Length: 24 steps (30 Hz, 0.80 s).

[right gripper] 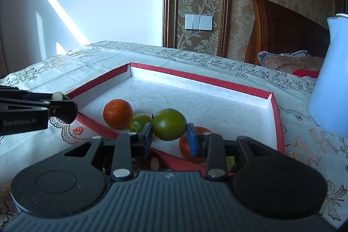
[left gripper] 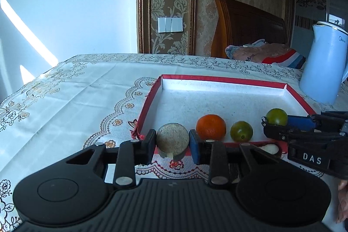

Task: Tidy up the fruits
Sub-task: 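Lower the cylinder piece into the tray with the left tool while the right tool releases the lime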

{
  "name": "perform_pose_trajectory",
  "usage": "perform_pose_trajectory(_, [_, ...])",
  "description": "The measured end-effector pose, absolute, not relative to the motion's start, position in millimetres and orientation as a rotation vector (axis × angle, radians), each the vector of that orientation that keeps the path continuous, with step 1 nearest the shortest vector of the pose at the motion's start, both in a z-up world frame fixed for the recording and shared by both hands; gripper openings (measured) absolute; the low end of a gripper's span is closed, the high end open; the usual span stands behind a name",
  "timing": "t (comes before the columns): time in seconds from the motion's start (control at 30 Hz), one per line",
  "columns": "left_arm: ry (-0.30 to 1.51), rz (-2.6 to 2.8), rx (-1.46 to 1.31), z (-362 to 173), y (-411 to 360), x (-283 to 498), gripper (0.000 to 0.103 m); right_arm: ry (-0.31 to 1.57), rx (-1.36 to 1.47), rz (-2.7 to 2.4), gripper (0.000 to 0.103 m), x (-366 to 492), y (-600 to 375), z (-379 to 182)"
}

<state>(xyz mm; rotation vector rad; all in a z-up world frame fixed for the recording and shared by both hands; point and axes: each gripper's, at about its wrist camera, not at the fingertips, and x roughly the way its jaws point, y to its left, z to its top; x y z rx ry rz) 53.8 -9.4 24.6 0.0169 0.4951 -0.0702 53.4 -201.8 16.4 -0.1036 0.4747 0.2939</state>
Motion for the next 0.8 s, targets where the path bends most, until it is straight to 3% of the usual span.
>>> perform_pose_trajectory(0.33, [0.561,-0.036,-0.017,13,-11,107,0.032,0.472,-0.105,0.294,0.032,54,-200,15])
perform_pose_trajectory(0.8, [0.549,-0.041,0.03,7,-19,106,0.032,0.461,-0.115,0.311,0.032,50,-197,14])
